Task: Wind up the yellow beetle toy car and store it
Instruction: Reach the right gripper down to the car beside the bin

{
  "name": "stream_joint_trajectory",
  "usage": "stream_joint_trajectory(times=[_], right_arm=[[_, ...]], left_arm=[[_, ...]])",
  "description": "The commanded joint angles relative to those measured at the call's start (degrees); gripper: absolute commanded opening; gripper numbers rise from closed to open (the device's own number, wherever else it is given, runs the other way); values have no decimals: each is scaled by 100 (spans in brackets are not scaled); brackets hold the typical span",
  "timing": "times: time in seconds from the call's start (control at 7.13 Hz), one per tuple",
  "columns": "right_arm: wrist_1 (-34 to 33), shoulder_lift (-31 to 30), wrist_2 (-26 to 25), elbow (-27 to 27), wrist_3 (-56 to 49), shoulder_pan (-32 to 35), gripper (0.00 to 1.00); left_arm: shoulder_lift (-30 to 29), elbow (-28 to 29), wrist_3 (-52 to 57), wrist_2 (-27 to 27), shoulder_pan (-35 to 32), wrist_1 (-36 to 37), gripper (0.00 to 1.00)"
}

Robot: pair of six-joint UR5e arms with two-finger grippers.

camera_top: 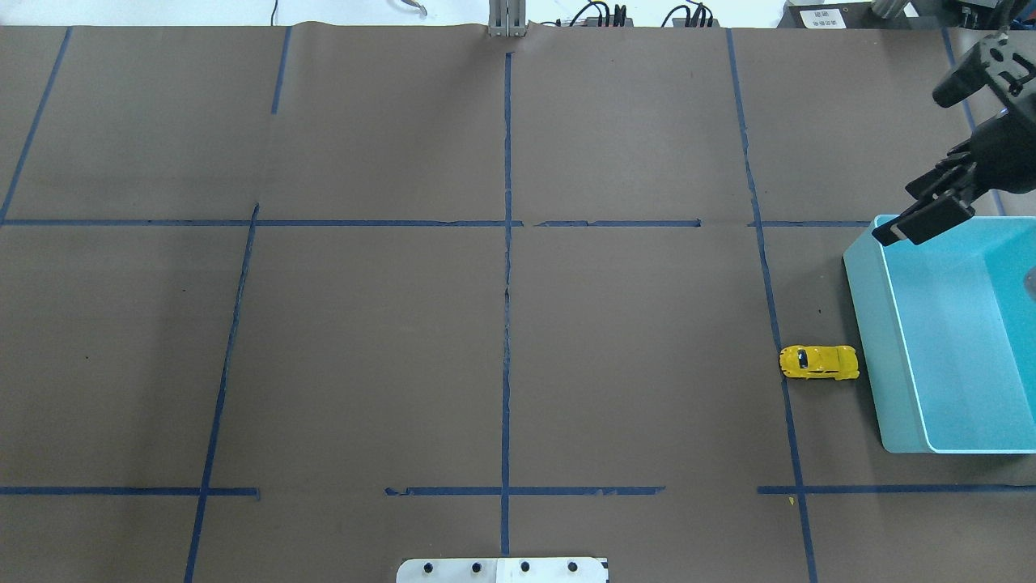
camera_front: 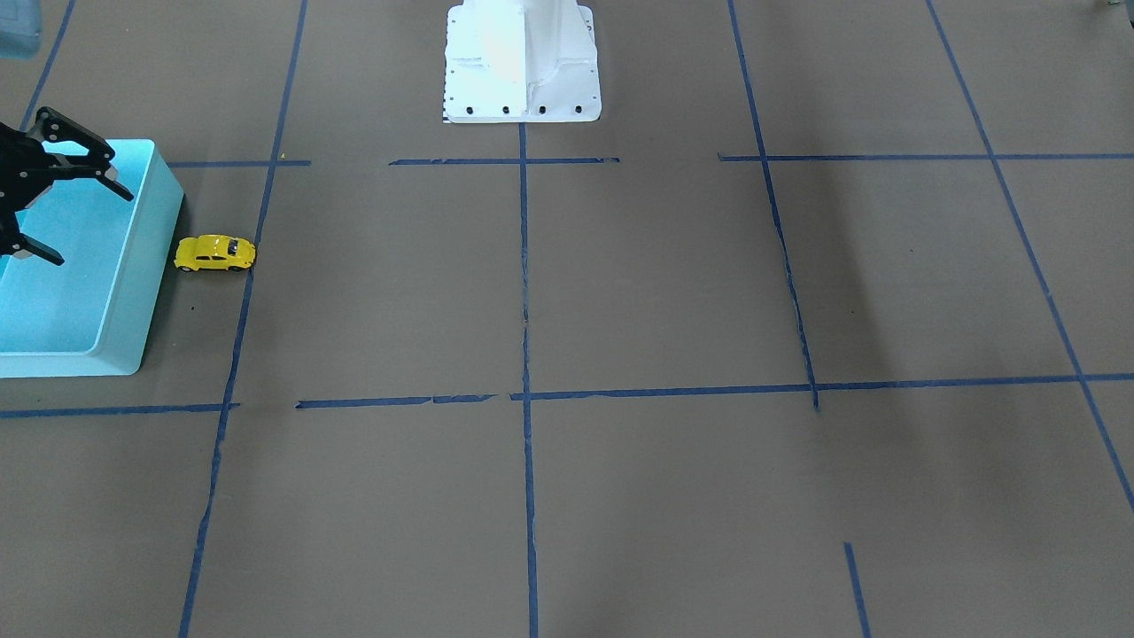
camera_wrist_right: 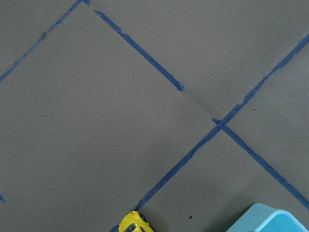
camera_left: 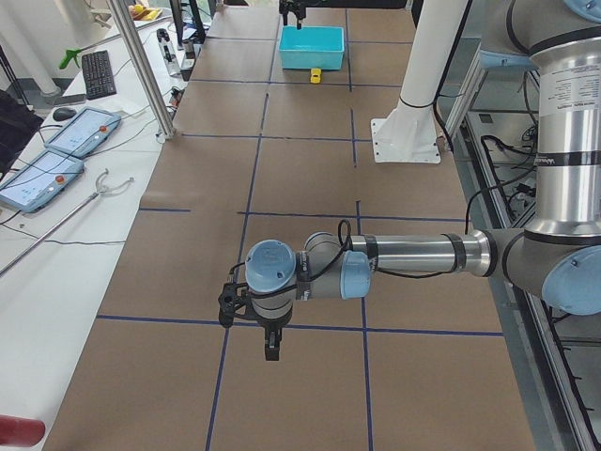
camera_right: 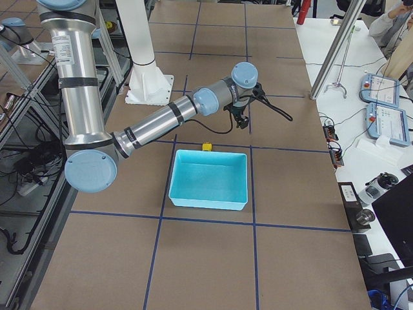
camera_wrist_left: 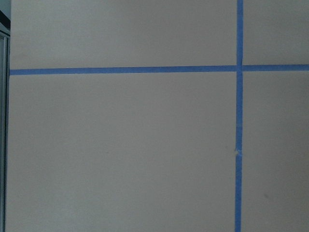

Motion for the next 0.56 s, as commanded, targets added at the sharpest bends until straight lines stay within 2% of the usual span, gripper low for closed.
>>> stream_joint_trajectory(times=[0.0, 0.14, 0.42], right_arm=[[615, -243, -1018, 16, -72, -735, 99], [1087, -522, -1623, 16, -116, -1243, 99], [1618, -963, -1743, 16, -334, -1844, 98]], left_arm=[[-30, -84, -411, -179, 284, 6, 99], [-30, -111, -385, -126, 416, 6, 99], [22, -338, -376, -30, 453, 129, 99]])
